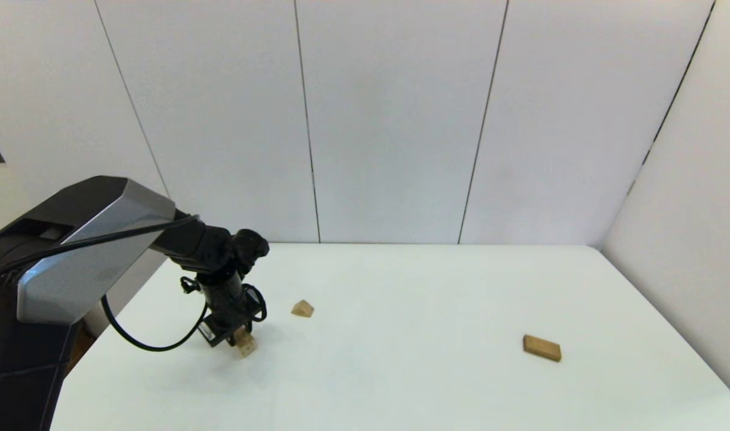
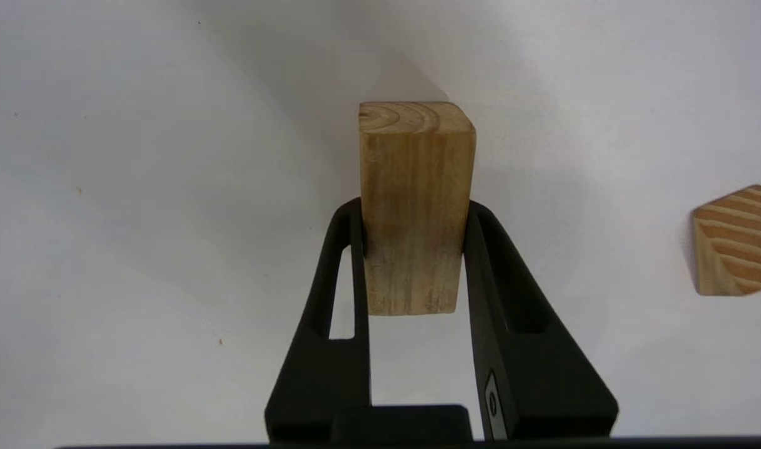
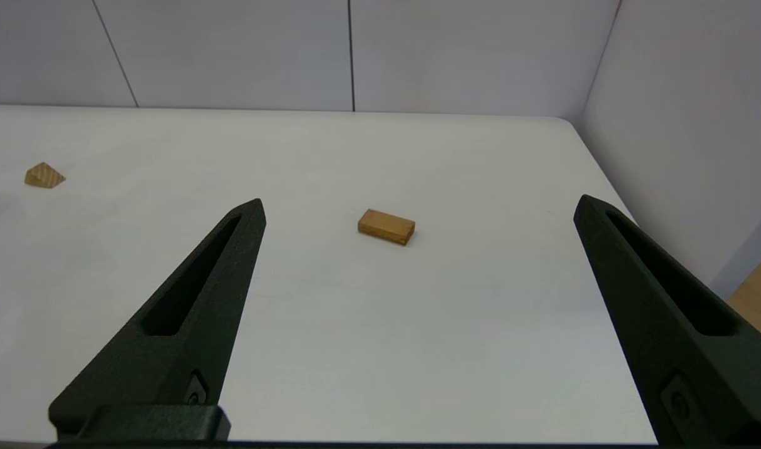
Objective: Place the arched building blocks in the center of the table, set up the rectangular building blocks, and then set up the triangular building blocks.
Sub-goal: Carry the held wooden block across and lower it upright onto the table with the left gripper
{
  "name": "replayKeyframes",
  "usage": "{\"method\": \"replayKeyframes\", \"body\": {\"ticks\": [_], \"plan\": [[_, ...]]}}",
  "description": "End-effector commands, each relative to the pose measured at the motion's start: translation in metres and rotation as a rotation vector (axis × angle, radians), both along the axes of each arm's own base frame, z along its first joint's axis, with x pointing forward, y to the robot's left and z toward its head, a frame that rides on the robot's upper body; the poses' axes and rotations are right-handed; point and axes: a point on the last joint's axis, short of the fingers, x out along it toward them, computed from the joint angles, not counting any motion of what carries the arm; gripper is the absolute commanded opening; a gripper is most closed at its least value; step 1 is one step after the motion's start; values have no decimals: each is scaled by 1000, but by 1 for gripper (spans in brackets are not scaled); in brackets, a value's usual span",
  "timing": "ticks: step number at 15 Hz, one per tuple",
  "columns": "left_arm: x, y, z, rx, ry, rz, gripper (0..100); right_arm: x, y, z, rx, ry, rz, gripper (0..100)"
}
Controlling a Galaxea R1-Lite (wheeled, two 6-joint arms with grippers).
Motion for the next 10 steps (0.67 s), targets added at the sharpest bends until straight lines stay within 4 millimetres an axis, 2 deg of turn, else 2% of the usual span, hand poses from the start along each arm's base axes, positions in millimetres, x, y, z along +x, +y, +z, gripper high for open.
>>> {"method": "replayKeyframes", "body": {"ticks": [1,3,5,8,10], "plan": [[-15,-22,39,-62,-71,-32,0,0,0,0,-1,-1,1,100],[-31,-57,63,-85,-114,-115,0,0,0,0,-1,-1,1,100],[-47,-101,73,-119,-129,-166,0,0,0,0,-1,-1,1,100],[-74,-163,59,-109,-35,-276,0,0,0,0,-1,-1,1,100],[-90,-189,61,-126,-33,-403,0,0,0,0,-1,-1,2,100]]}}
